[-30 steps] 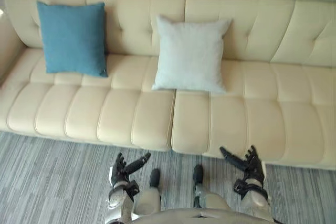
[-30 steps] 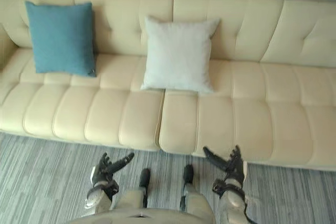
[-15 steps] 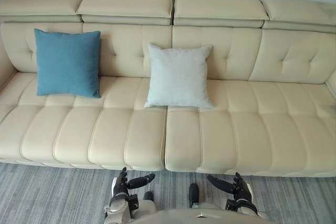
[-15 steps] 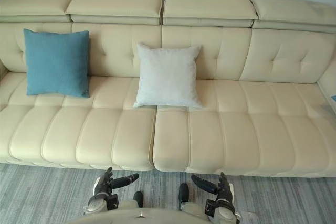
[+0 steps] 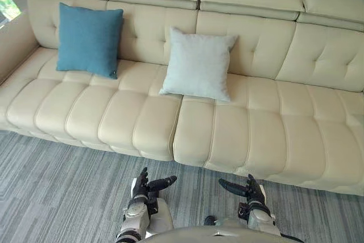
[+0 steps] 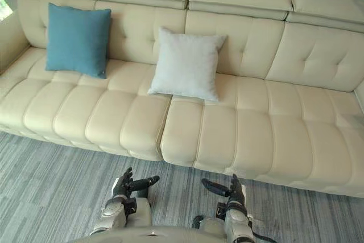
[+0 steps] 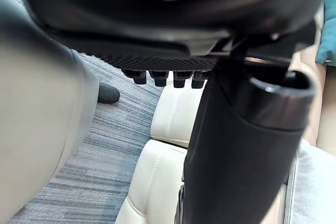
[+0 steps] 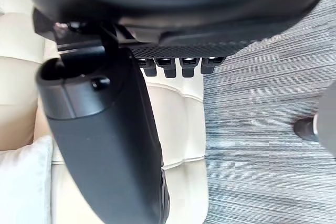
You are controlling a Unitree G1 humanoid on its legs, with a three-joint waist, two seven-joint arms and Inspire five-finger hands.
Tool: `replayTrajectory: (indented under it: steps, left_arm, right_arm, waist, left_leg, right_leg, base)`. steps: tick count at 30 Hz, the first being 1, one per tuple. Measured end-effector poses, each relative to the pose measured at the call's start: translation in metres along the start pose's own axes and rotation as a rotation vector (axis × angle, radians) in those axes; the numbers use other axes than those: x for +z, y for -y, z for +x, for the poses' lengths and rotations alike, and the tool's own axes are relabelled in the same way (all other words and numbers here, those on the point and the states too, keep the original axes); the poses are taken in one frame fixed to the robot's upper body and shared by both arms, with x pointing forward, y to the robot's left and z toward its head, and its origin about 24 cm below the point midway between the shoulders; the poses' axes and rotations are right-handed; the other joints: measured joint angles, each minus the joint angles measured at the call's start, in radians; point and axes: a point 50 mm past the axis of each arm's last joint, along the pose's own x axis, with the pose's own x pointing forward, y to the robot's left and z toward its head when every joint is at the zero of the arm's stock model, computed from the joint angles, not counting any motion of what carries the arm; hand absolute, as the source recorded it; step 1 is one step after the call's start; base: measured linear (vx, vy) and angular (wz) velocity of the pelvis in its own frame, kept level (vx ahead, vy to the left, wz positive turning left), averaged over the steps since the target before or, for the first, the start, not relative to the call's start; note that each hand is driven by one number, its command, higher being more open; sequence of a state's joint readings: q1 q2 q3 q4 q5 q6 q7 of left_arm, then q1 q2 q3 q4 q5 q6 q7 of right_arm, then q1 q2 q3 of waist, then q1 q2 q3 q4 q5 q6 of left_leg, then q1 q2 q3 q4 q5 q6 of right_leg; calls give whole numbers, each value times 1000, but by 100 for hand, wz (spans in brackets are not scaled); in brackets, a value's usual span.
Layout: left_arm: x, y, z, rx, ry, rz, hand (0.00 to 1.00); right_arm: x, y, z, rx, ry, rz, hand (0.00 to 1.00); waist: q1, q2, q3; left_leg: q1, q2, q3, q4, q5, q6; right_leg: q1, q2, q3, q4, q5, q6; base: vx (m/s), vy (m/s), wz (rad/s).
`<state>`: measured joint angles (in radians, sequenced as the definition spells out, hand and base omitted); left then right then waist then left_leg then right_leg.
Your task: Pick up cushions and gather them together orderly.
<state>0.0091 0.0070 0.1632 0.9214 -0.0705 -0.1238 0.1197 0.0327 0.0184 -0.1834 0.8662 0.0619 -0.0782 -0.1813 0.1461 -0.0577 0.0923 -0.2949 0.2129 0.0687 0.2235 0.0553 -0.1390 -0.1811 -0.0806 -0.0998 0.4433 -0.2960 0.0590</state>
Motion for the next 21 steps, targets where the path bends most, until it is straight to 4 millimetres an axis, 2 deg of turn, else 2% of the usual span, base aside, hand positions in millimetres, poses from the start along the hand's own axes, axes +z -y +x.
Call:
replayTrajectory:
  steps: [1,2,4,5,6,7,8,9,11,12,14,16,19,21]
  left_arm:
    - [-3,5,-1,-17,-7,3,100]
    - [-2,9,-2,-33,-5,16,100]
    - [-3,9,-2,-35,-7,16,100]
    - [-3,9,-2,-37,-7,16,100]
    - [-2,10,-2,-41,-4,19,100]
    - [0,11,-1,-44,1,21,100]
    - [1,11,-1,-46,5,22,100]
    - [3,12,0,-46,7,23,100]
    - [1,11,0,-44,2,23,100]
    - [0,11,0,-41,-4,23,100]
    - [-2,5,-1,-26,-12,32,100]
    - [-5,1,-2,-8,-22,35,100]
    - [-12,-3,-4,0,-44,49,100]
    - [-15,-3,-4,-1,-57,69,100]
  right_arm:
    - [4,0,1,-1,19,-9,100]
    - [-3,1,-2,-6,0,-25,100]
    - [-10,2,-4,-7,-18,-44,100]
    - [-11,3,-4,-7,-24,-45,100]
    - [-14,3,-5,-13,-40,-46,100]
    - [-15,4,-4,-15,-46,-45,100]
    - [-15,4,-4,-16,-46,-43,100]
    - [-13,5,-4,-16,-43,-43,100]
    - [-14,4,-4,-13,-45,-42,100]
    - [-14,4,-4,-12,-47,-42,100]
    - [-19,-5,-6,15,-69,-27,100]
    - [-29,-10,-10,33,-104,-20,100]
    - [-37,-10,-13,36,-130,-5,100]
    - [-38,-8,-14,22,-138,17,100]
  waist:
    - [-1,37,18]
    - [-1,55,22]
    - [-5,62,25]
    - [-7,60,27]
    - [-15,57,29]
    - [-18,50,31]
    - [-18,46,34]
    - [-20,42,36]
    - [-22,46,33]
    - [-22,45,35]
    - [-35,21,32]
    - [-42,9,9]
    - [-46,5,-18]
    - [-48,4,-30]
  left_leg:
    - [-1,32,-15,-4,8,0]
    - [-4,52,-30,-24,36,-4]
    - [-5,65,-24,-50,45,1]
    - [-7,66,-22,-51,45,1]
    - [-30,53,-19,24,40,-3]
    - [-38,31,-26,91,-18,-7]
    - [-40,18,-28,118,-44,-4]
    - [-38,-18,-50,225,-156,9]
    - [-37,-22,-67,263,-206,21]
    - [-39,-29,-77,273,-220,26]
    - [-7,-66,-78,244,-235,41]
    - [15,-91,-57,217,-242,46]
    - [37,-129,-53,178,-246,52]
    - [38,-141,-56,164,-246,53]
  right_leg:
    - [26,36,-25,-43,27,-20]
    - [26,58,-49,-48,39,-33]
    - [23,63,-73,-50,47,-46]
    - [21,59,-81,-53,52,-54]
    - [20,46,-99,-74,72,-59]
    - [17,32,-108,-91,90,-57]
    - [13,24,-109,-95,96,-53]
    - [3,4,-109,-113,124,-37]
    - [-8,4,-103,-118,138,-24]
    - [-8,3,-95,-119,144,-15]
    - [21,-16,-77,-152,166,15]
    - [38,-40,-60,-190,192,30]
    - [66,-58,-36,-267,234,32]
    - [65,-57,-19,-296,239,26]
  base:
    - [-377,-211,20]
    - [-268,-140,31]
    - [-162,-74,31]
    - [-166,-26,40]
    - [-105,24,39]
    - [-88,50,37]
    - [-61,114,24]
    - [-74,172,10]
    - [-89,182,-5]
    - [-100,187,-17]
    - [-88,189,-8]
    - [-81,186,-10]
    - [-48,152,-15]
    - [-6,86,-15]
